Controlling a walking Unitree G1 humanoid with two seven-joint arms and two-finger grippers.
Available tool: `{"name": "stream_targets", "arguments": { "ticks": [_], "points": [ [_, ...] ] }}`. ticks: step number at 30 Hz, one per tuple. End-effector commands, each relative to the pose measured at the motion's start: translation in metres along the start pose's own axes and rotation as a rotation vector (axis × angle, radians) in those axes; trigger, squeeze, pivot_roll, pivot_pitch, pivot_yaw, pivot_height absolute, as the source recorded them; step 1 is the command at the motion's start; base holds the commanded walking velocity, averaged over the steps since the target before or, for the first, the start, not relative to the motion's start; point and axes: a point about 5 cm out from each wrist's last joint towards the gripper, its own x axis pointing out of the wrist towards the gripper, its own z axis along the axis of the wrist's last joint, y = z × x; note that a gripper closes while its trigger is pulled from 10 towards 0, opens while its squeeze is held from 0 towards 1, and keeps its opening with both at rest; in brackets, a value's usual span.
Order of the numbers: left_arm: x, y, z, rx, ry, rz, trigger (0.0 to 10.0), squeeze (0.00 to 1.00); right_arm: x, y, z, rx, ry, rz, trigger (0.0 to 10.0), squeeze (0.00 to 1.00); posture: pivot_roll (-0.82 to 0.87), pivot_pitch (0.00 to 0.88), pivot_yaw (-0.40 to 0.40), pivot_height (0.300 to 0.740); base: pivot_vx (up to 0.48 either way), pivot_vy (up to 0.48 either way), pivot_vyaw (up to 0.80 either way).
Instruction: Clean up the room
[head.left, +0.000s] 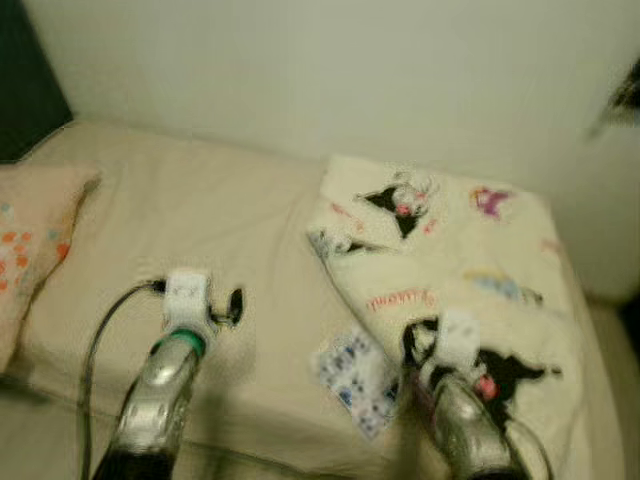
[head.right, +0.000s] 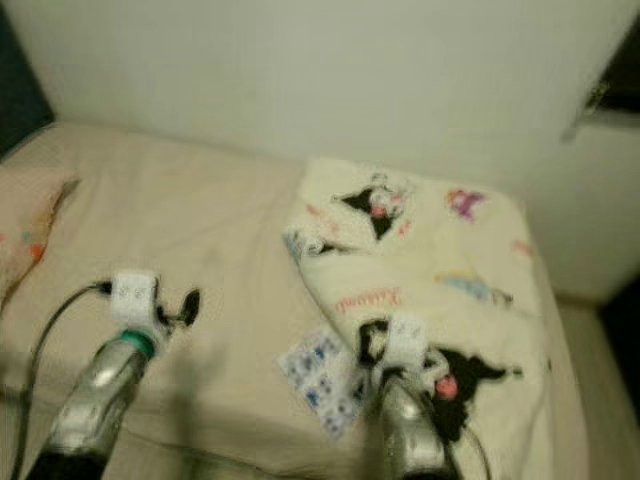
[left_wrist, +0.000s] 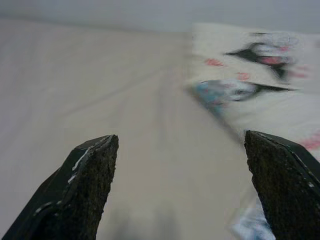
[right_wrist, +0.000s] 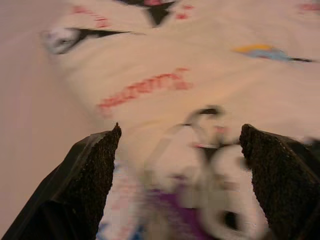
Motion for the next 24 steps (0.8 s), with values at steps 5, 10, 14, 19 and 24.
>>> {"name": "stream_targets", "arguments": {
  "ticks": [5, 10, 14, 19, 24],
  "points": [
    [-0.002, 0.007, 0.0, 0.033, -0.007, 0.026, 10.0, 0.0, -0.002, 0.004, -0.005, 0.002, 0.024, 0.009, 10.0, 0.0, 0.09, 0.0, 0.021, 0.74, 0.0, 0.288, 0.0],
    [-0.002, 0.009, -0.001, 0.046, 0.011, 0.029, 10.0, 0.0, -0.002, 0.004, -0.004, 0.007, 0.023, 0.013, 10.0, 0.0, 0.09, 0.0, 0.019, 0.74, 0.0, 0.0, 0.0],
    [-0.002, 0.009, -0.001, 0.063, 0.013, 0.019, 10.0, 0.0, -0.002, 0.005, -0.003, 0.01, 0.023, 0.015, 10.0, 0.0, 0.09, 0.0, 0.019, 0.74, 0.0, 0.0, 0.0],
    [-0.004, 0.01, -0.003, 0.085, 0.03, 0.008, 10.0, 0.0, -0.001, 0.005, -0.006, 0.007, 0.044, 0.02, 10.0, 0.0, 0.1, 0.0, 0.021, 0.74, 0.0, 0.0, 0.0],
    [-0.009, 0.01, -0.014, 0.125, 0.064, -0.007, 10.0, 0.0, -0.002, 0.009, -0.009, 0.018, 0.061, 0.045, 10.0, 0.0, 0.1, 0.0, 0.016, 0.725, 0.0, 0.0, 0.0]
  ]
}}
